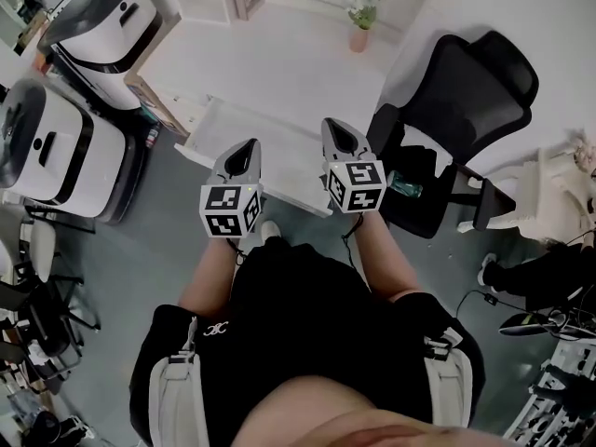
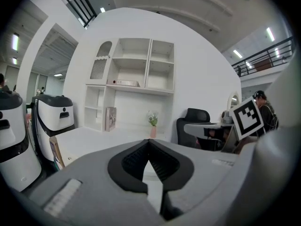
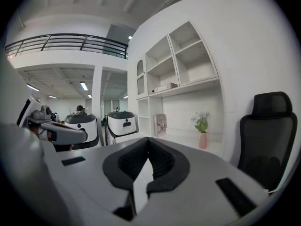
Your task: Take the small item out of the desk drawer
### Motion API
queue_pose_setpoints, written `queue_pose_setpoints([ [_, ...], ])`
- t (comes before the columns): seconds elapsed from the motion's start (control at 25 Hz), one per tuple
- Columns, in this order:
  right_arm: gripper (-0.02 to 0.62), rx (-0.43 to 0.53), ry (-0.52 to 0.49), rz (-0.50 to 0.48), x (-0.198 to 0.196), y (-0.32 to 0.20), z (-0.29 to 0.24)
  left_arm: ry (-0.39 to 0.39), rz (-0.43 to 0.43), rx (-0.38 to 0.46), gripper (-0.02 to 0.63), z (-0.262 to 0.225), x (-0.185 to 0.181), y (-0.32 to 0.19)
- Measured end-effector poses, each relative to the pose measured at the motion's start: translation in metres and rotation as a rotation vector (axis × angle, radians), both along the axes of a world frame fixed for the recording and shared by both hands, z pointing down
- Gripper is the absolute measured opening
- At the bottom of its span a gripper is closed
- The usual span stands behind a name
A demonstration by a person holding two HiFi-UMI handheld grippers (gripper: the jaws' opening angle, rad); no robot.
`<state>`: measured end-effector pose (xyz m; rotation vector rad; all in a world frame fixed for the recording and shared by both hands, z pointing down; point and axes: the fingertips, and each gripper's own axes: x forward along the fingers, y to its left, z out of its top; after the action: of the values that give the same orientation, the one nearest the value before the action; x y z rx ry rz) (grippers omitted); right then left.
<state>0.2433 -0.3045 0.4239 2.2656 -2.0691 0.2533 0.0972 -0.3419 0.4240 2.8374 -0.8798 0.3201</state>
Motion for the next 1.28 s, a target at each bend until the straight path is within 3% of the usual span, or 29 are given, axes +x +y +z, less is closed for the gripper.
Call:
queue_pose_setpoints([
  [0.24, -0.002, 0.010, -0.015, 0.011, 0.033, -0.048, 0.000, -0.027, 0.008, 0.015, 0.014, 0.001, 0.030, -0.057],
  [0.4, -0.002, -0.010, -0.006, -0.053, 0.053, -0.060, 0.008, -0.022, -0.052, -0.007, 0.015, 0.004, 0.047, -0.068],
  [0.6, 0.024, -0.054, 0.031, -0.205, 0.060, -0.071, 0.018, -0.021, -0.143, -0.037, 0.014, 0.013, 0.051, -0.067],
  [0.76, 0.193, -0.095, 0.040, -0.390, 0.044, -0.078, 0.034, -0.014, -0.234, -0.040, 0.015, 0.018, 0.039, -0.063],
  [0.84, 0.240, -0.138, 0.082, -0.463, 0.034, -0.081, 0.048, -0.011, -0.273, -0.050, 0.014, 0.023, 0.029, -0.062],
  [1.04, 0.250, -0.248, 0.162, -0.647, -0.003, -0.082, 0.088, -0.026, -0.376, -0.089, 0.014, 0.039, -0.005, -0.052],
  [1.28, 0.250, -0.341, 0.232, -0.789, -0.037, -0.084, 0.134, -0.018, -0.476, -0.097, 0.015, 0.046, -0.042, -0.047],
])
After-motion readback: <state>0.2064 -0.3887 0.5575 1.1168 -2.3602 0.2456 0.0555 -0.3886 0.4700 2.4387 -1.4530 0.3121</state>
